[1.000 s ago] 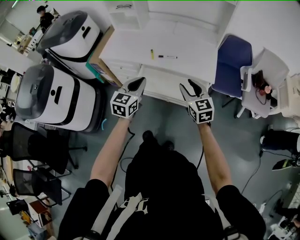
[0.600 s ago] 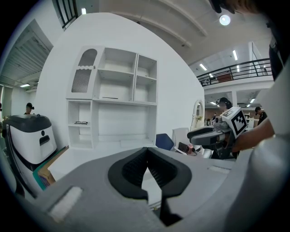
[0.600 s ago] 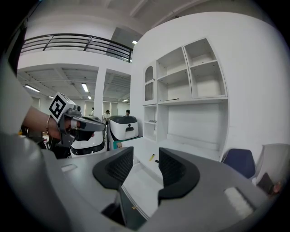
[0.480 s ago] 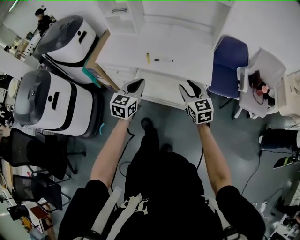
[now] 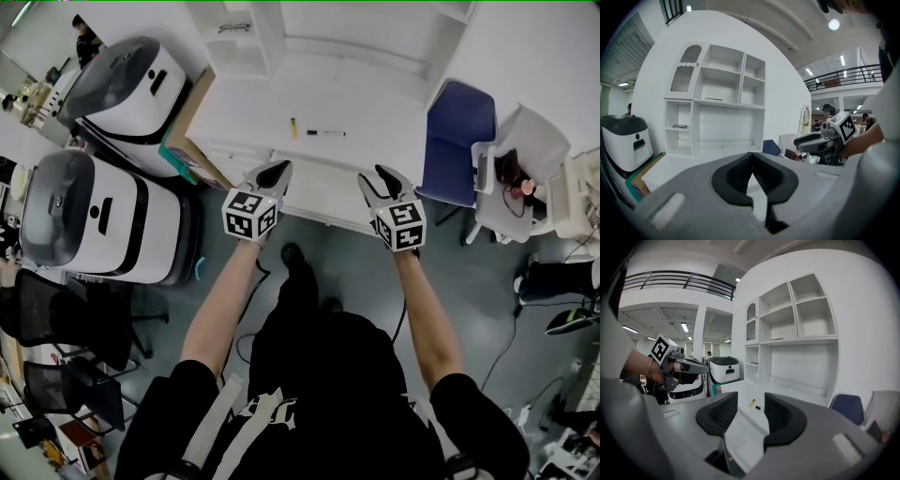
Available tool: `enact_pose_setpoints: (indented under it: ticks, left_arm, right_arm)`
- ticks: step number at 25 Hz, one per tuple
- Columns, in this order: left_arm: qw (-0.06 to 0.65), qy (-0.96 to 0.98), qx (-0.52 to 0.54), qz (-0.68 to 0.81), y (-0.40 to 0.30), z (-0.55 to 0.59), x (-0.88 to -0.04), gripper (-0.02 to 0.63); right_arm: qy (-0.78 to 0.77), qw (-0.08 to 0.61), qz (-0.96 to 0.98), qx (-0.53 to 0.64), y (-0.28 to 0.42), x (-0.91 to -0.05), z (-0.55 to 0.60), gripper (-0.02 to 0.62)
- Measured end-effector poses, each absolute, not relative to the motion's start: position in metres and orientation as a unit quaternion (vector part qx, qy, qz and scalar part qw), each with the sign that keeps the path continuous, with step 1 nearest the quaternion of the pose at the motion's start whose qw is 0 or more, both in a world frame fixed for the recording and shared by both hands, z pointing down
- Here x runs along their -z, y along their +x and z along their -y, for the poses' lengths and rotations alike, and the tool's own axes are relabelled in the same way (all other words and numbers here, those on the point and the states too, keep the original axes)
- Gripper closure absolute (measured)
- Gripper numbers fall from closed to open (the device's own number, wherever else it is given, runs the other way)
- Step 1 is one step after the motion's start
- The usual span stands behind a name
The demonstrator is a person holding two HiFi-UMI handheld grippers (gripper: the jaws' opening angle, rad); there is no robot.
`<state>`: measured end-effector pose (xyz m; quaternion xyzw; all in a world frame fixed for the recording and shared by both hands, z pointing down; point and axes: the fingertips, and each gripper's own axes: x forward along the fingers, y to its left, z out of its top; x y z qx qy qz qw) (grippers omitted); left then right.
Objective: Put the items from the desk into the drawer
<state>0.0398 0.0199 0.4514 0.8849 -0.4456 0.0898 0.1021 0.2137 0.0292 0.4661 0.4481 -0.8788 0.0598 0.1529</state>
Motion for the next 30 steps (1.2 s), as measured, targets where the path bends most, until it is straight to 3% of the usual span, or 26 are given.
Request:
enact_pose_setpoints:
  ticks: [30]
  left_arm:
    - [0.152, 0.904, -0.086, 0.391, -0.041, 0.172, -0.499, 0.606]
  right_arm:
    - [0.471, 0.221, 0.847, -0.104, 0.137, -0.524, 0.143, 0.413]
